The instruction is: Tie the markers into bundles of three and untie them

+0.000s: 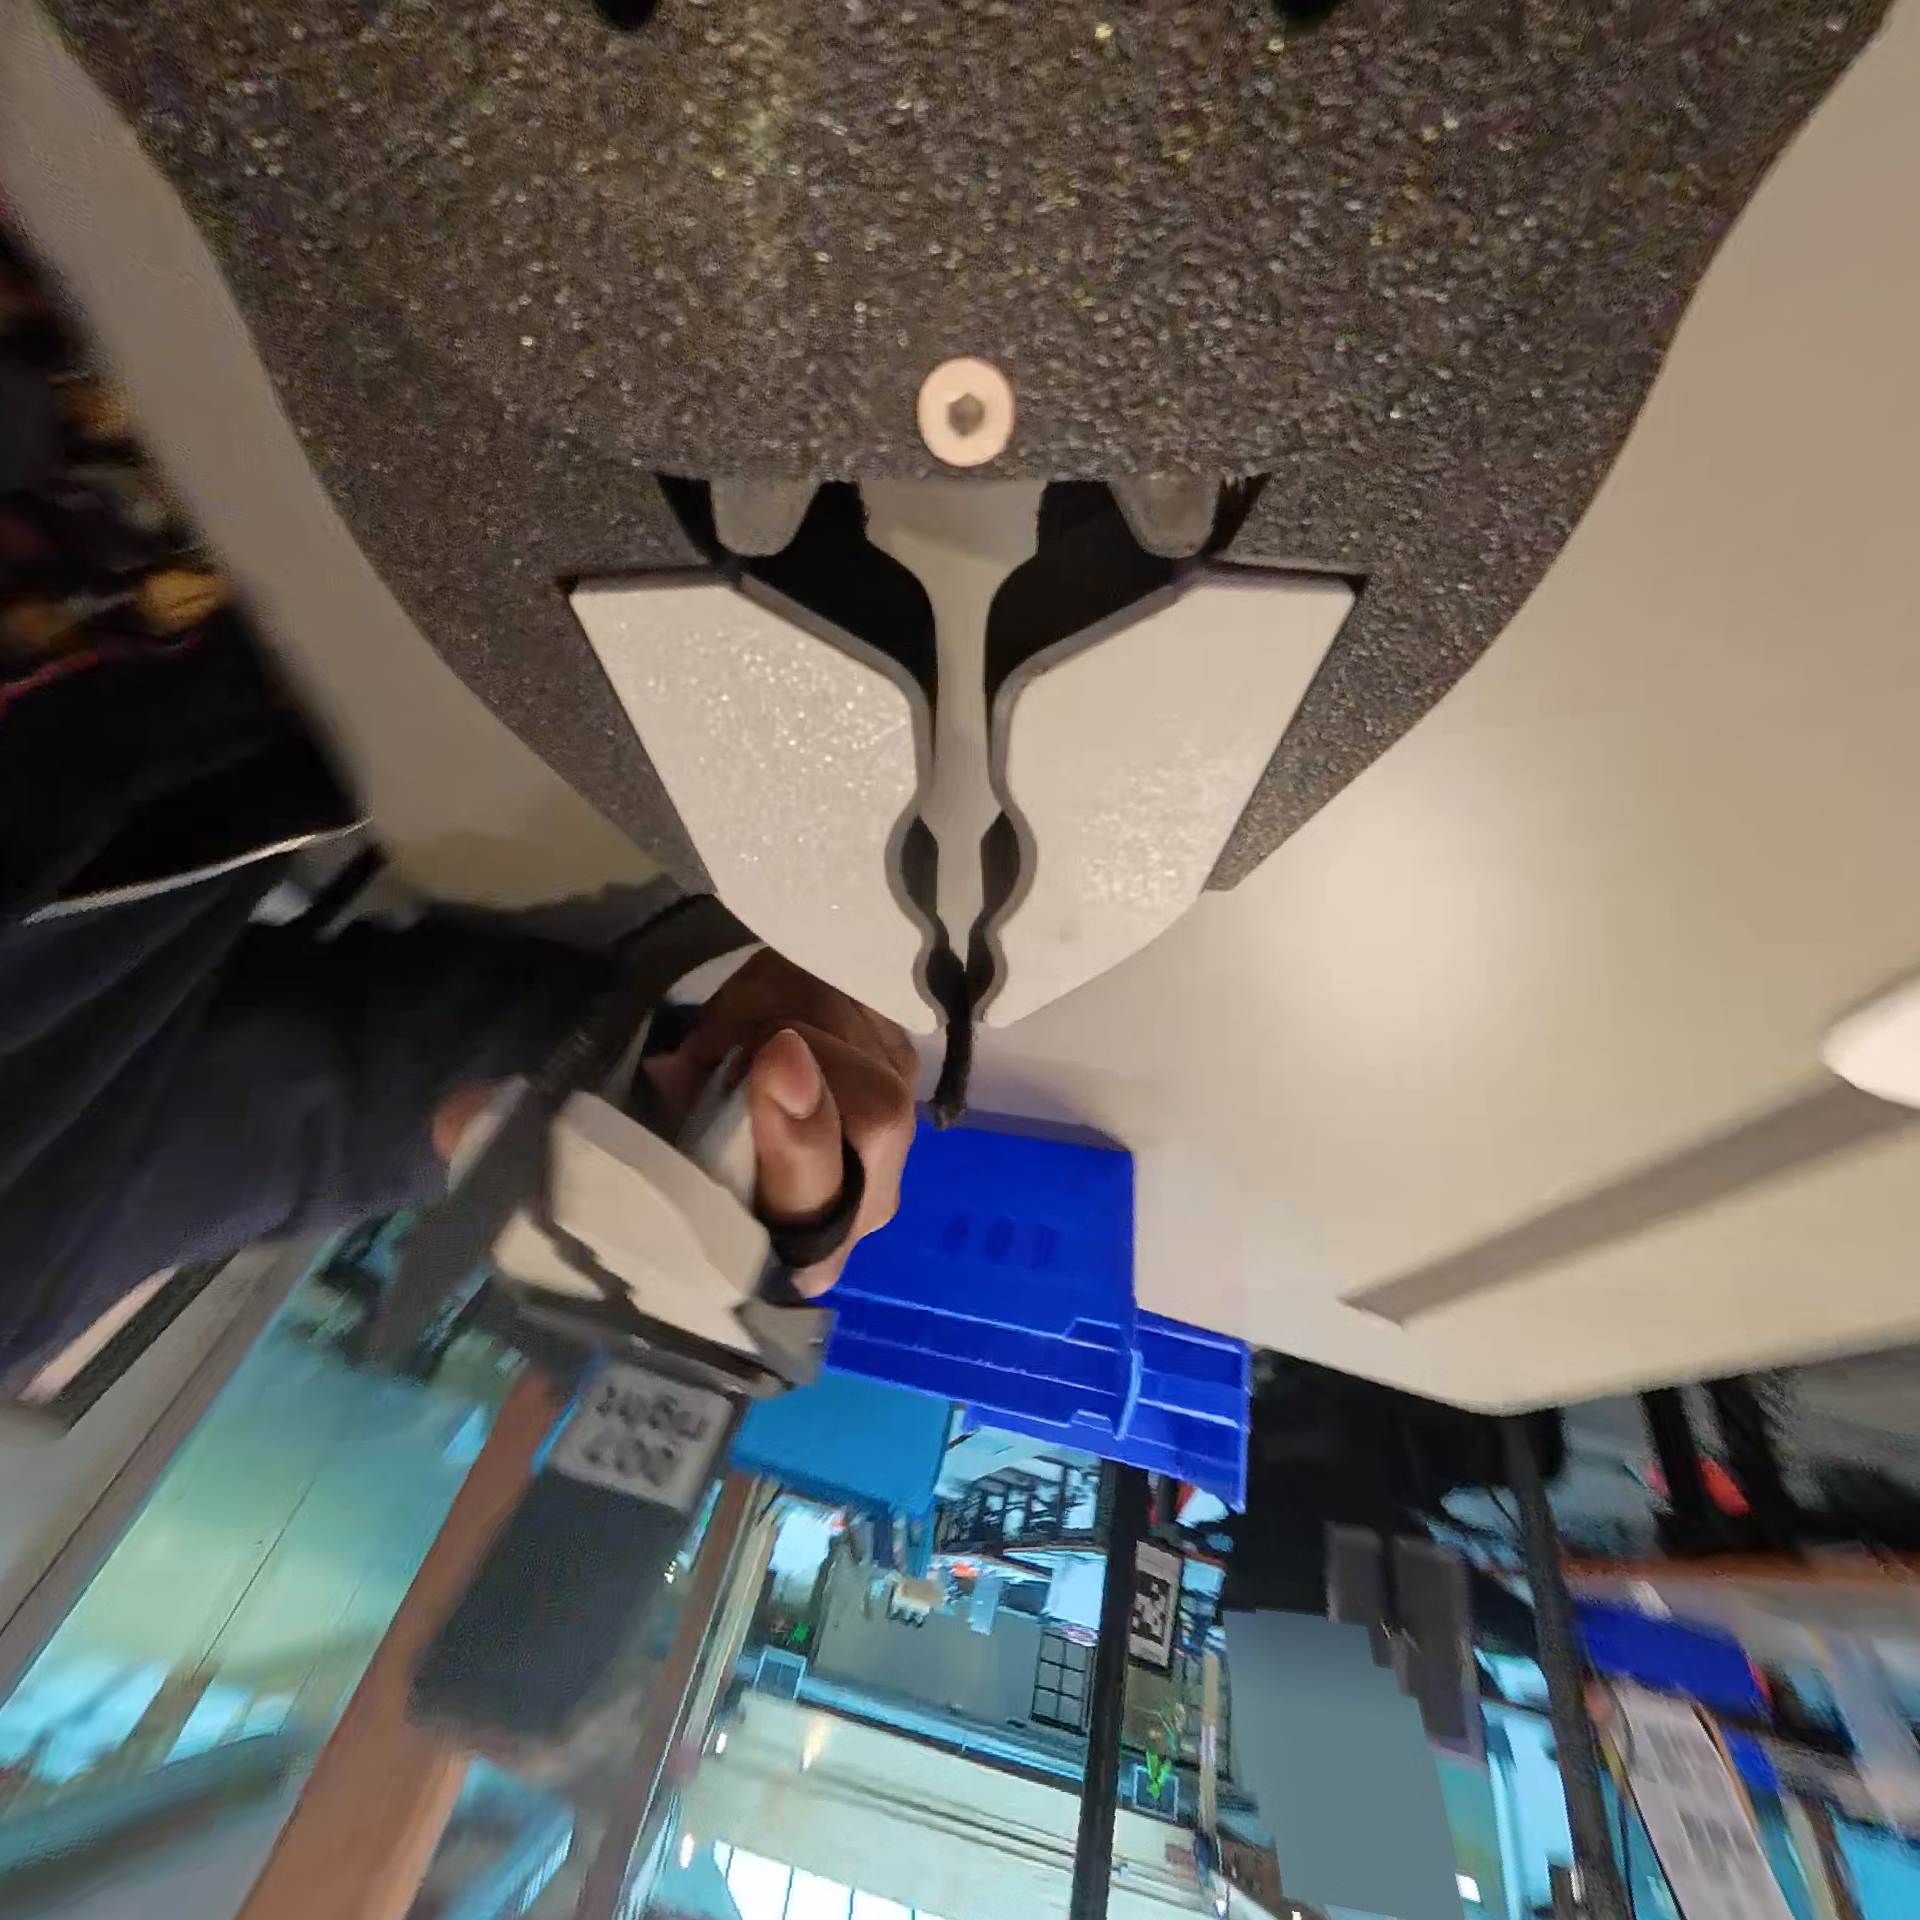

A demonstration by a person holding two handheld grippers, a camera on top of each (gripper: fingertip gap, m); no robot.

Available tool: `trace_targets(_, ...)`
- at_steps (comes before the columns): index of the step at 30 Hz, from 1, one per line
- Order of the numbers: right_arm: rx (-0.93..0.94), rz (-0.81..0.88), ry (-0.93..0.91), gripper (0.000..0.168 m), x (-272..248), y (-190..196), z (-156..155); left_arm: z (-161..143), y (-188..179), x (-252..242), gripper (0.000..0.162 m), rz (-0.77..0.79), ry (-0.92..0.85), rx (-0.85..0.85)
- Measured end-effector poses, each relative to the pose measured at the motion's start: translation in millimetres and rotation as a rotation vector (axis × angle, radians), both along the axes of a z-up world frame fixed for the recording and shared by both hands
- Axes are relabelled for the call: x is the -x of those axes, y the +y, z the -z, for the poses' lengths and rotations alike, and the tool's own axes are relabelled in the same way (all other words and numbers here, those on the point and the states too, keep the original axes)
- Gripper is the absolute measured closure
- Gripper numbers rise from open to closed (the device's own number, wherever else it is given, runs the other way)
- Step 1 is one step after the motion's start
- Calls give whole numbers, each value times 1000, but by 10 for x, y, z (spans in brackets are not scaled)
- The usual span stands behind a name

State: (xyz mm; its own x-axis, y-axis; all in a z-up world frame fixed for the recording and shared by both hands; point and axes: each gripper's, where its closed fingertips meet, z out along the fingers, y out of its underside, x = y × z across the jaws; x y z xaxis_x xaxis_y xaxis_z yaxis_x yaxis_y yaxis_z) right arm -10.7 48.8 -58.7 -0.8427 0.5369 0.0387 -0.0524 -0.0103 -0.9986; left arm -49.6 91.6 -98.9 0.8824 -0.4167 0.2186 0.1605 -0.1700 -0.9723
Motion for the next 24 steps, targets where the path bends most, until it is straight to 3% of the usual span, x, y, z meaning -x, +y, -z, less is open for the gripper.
trace_targets(5, 322, -99, -353, 167, 108, 149, 3, -56, -38, -2, 160, -104, 516, -168)
trace_targets(11, 427, -216, -579, 167, 73, 210, 129, -98, -135, -65, 160, -135, 939, -332)
trace_targets(24, 305, -416, -827, 167, -184, -19, 466, 154, -272, -215, 160, 5, 1336, -358)
